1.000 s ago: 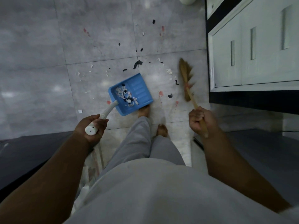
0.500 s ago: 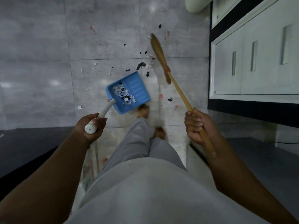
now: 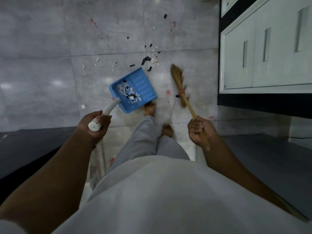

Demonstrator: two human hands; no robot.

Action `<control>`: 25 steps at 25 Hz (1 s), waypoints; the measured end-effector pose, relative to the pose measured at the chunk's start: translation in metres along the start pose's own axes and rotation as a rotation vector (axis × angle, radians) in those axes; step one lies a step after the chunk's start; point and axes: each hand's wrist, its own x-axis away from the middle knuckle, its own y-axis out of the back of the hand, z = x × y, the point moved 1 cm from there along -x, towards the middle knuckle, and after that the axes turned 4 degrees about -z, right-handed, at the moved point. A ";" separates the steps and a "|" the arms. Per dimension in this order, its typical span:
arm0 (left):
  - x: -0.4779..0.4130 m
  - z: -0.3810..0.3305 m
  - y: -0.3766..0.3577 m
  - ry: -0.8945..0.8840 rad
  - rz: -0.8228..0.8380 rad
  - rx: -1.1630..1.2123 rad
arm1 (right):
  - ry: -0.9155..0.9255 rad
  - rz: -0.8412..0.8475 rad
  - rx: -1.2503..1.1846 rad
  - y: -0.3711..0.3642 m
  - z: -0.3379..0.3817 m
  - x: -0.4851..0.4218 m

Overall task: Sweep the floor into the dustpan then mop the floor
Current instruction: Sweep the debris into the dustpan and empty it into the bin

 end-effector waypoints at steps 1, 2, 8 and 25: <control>0.001 -0.001 0.000 -0.011 0.002 -0.029 | -0.007 0.019 -0.003 -0.006 -0.003 -0.004; 0.002 -0.001 0.000 -0.020 0.013 -0.045 | -0.009 0.042 0.008 -0.013 -0.005 -0.006; 0.006 -0.007 0.002 -0.008 0.066 -0.040 | 0.009 0.137 0.178 -0.053 0.008 0.015; -0.002 -0.011 0.012 0.060 -0.005 0.071 | -0.023 0.096 0.173 -0.051 -0.009 -0.005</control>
